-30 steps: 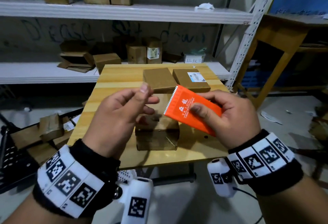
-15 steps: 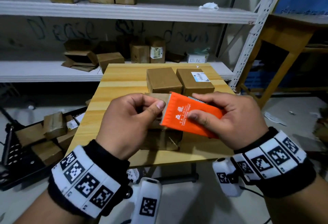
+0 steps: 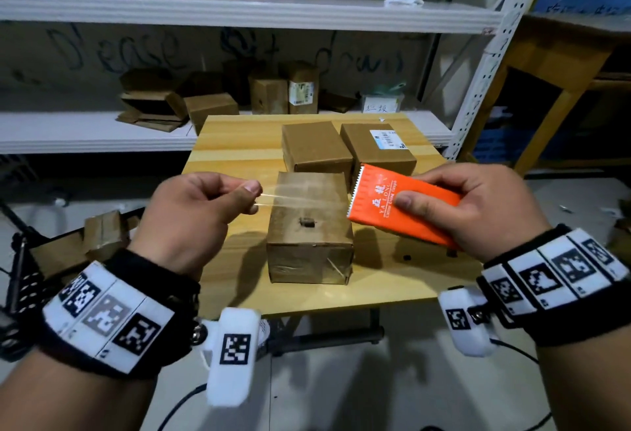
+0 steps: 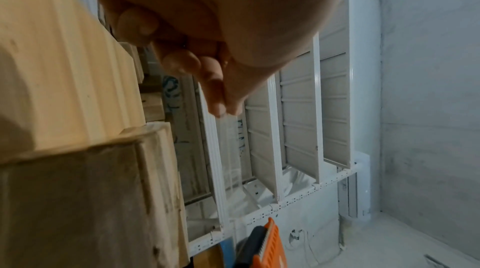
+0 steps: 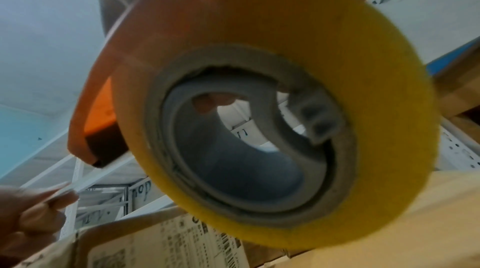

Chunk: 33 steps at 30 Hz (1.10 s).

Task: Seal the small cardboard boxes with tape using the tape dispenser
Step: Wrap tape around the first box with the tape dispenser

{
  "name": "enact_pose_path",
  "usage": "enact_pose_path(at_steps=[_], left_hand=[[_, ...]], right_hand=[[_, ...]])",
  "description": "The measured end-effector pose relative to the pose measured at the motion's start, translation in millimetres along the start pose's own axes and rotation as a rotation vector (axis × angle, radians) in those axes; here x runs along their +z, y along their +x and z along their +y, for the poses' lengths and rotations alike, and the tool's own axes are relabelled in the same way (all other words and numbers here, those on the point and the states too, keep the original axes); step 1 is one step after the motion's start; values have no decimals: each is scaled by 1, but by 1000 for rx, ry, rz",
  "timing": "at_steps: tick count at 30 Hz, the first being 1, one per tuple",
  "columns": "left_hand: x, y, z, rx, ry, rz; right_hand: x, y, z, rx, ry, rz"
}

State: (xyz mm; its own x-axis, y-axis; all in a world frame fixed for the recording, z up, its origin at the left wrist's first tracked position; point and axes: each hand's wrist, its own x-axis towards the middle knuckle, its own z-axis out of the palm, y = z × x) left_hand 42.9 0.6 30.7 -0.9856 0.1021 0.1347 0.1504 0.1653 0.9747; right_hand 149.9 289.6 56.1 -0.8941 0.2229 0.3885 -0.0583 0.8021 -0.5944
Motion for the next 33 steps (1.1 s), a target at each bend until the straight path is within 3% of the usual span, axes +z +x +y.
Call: enact_pose_path(at_steps=[5,16,22,25,27,29,33], left_hand=[[-3,8,-12,-66,-11,-6],[7,12,-43,-313,32,-58],[17,4,-43,-550,-307,-182],[17,7,-44,-555,-313,-193],[15,8,-44,-534,-182,-170],[14,6,-42,-474,-44,-138],[22,2,-31,-282,-66,-22]], right_hand=[[6,9,0,49,-39,-29],[21,29,14,339,83,-210],[23,31,14,388,118,-221],[24,31,15,409,139,-210],[24,30,15,414,146,-202],[24,30,14,420,152,-197],[26,28,13,406,142,-183]])
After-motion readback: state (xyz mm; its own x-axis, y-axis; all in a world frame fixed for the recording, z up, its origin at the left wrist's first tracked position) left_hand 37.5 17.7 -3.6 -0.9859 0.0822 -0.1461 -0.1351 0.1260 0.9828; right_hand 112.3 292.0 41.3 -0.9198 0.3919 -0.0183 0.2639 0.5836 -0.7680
